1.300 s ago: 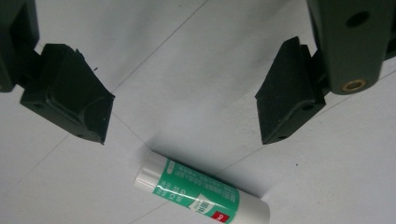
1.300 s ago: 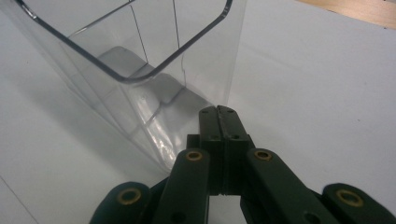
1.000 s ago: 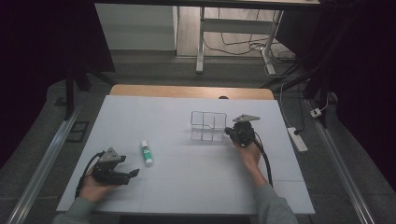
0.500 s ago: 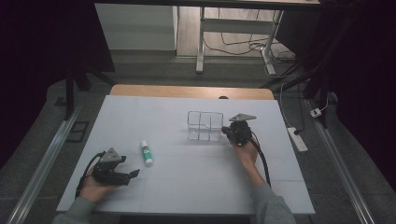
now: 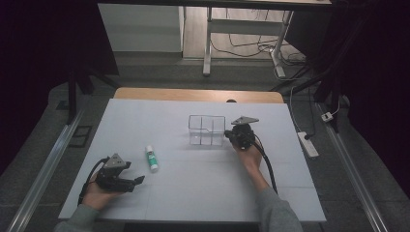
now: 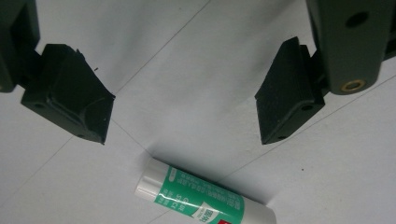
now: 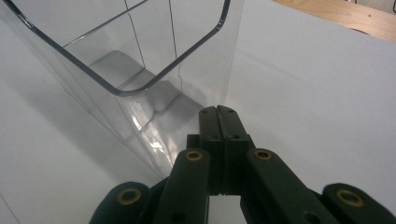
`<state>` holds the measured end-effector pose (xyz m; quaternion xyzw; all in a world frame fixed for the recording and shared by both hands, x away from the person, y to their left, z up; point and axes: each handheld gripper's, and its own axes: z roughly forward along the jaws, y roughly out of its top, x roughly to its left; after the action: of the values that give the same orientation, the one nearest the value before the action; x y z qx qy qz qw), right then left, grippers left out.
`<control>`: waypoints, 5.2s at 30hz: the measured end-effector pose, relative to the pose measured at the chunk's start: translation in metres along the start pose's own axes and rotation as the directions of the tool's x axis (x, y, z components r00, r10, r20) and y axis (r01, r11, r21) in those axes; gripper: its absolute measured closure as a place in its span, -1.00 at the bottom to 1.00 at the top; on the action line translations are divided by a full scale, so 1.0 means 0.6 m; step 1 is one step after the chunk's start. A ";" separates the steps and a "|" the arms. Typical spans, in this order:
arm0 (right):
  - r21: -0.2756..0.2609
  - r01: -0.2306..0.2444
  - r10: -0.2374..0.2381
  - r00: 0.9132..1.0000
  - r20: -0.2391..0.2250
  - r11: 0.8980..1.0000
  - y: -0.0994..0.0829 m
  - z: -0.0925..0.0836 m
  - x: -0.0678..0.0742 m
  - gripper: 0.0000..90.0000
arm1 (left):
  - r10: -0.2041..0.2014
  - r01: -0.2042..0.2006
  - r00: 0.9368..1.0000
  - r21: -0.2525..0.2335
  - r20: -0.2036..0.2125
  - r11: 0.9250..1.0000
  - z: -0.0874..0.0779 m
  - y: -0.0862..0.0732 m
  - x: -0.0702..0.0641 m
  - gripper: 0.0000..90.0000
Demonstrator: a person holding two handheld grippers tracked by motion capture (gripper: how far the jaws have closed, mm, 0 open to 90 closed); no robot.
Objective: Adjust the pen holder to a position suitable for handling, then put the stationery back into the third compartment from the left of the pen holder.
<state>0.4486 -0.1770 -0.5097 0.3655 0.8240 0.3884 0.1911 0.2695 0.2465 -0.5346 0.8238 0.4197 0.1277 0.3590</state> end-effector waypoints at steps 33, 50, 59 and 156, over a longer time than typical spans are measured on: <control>-0.005 0.025 -0.025 0.999 -0.043 1.000 0.015 0.013 0.029 0.98 | 0.002 -0.002 1.000 -0.003 0.000 1.000 -0.003 -0.001 0.003 -0.57; -0.012 0.055 -0.055 0.996 -0.076 0.998 -0.015 -0.059 0.032 0.97 | -0.014 0.014 1.000 -0.023 0.001 1.000 -0.003 -0.001 0.011 -0.55; -0.010 0.019 -0.020 0.996 -0.081 1.000 -0.048 -0.114 0.020 0.41 | -0.010 0.010 1.000 -0.020 0.005 1.000 0.002 0.002 0.013 -0.55; -0.030 0.072 -0.075 0.994 -0.077 0.997 -0.165 -0.230 -0.008 -0.19 | -0.353 0.382 0.923 0.267 -0.152 0.885 0.078 0.195 0.038 -0.27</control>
<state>0.3243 -0.2921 -0.5005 0.3169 0.8384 0.4062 0.1781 0.3778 0.1963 -0.4883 0.7658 0.5997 0.0348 0.2297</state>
